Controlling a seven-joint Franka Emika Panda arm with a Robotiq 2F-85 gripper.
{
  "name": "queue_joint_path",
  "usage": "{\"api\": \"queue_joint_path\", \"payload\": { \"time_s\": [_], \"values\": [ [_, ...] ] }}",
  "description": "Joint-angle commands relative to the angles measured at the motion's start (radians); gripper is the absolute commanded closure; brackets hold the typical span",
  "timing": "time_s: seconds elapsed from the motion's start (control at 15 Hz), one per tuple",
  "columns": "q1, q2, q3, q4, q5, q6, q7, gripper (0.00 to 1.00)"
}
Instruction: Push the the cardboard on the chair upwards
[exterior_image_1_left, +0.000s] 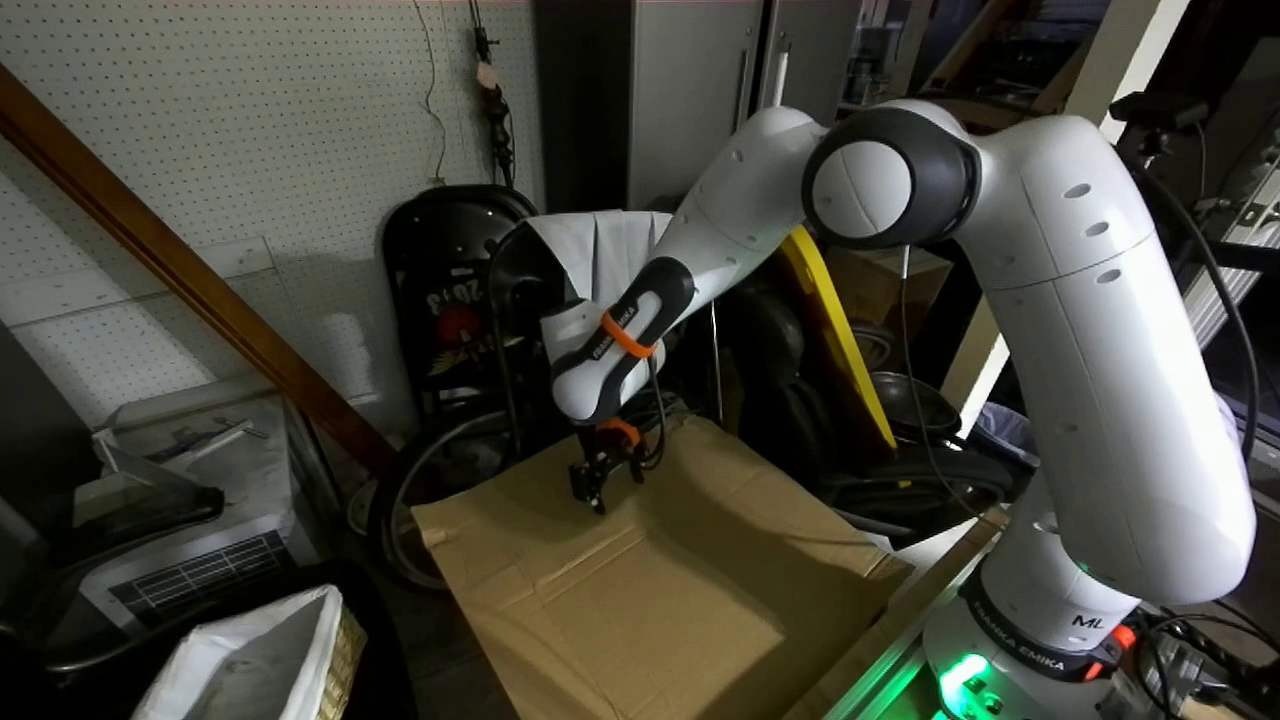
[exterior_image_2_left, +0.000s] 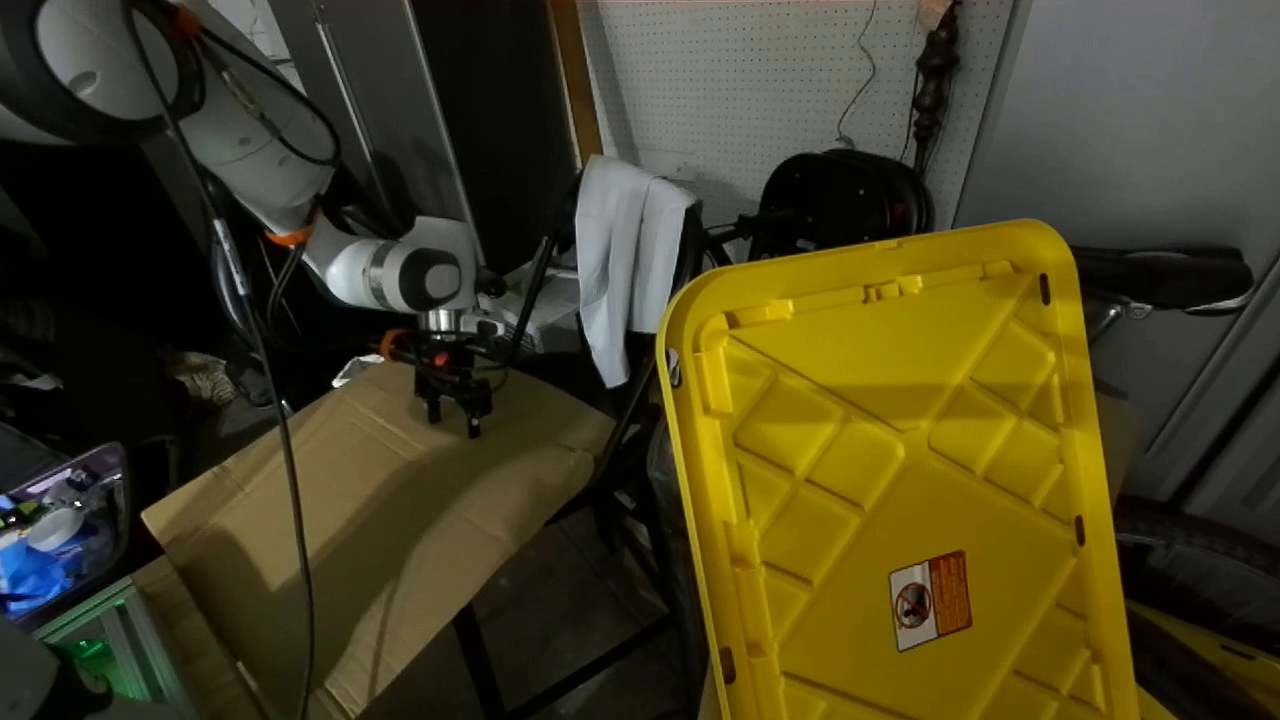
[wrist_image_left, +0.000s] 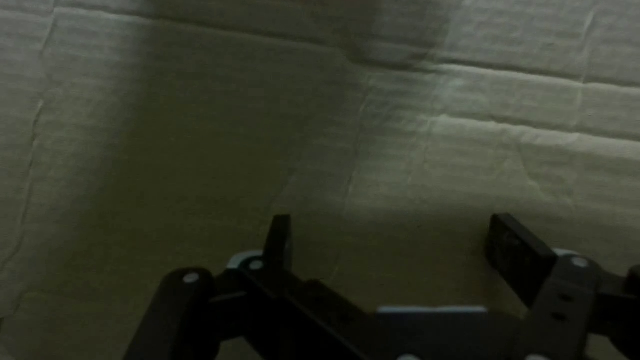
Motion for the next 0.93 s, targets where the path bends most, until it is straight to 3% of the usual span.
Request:
{"api": "queue_joint_path", "payload": {
  "time_s": [0.0,0.87],
  "values": [
    [0.028,0.057,-0.034,0.041,-0.012,0.061,0.054,0.00],
    [0.088,0.122,-0.126,0.158,-0.096,0.072,0.102,0.00]
  ]
}}
